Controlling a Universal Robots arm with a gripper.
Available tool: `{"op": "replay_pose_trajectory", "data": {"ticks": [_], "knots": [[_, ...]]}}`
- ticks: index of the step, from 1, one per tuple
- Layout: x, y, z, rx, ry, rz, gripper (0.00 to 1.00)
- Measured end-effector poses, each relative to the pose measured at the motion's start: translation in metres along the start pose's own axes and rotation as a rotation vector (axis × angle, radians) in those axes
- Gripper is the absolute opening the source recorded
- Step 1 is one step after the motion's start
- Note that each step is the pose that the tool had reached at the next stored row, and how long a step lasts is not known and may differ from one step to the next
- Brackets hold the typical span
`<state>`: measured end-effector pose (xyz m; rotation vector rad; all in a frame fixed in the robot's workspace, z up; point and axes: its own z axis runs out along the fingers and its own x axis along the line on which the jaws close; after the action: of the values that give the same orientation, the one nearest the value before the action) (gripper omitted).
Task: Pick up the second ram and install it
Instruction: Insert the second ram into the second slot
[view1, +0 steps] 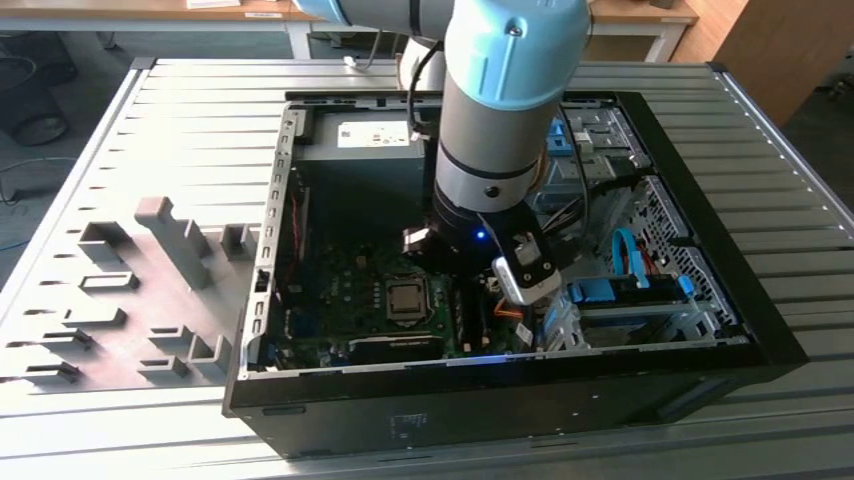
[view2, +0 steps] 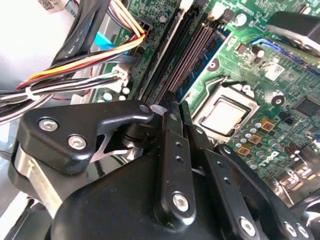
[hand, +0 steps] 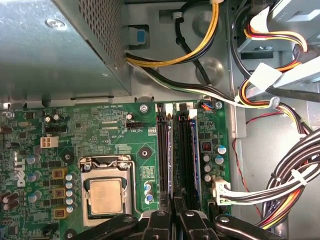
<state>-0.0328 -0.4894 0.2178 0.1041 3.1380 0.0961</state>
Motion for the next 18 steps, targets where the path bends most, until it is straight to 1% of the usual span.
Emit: {"op": "replay_pose_trajectory", "data": {"ticks": [14, 18], "knots": [[0.0001, 0.0036, 0.0022, 0.0000, 0.0001, 0.000, 0.14], [0.0001, 0.0037, 0.0025, 0.0020, 0.0001, 0.000, 0.14]]}}
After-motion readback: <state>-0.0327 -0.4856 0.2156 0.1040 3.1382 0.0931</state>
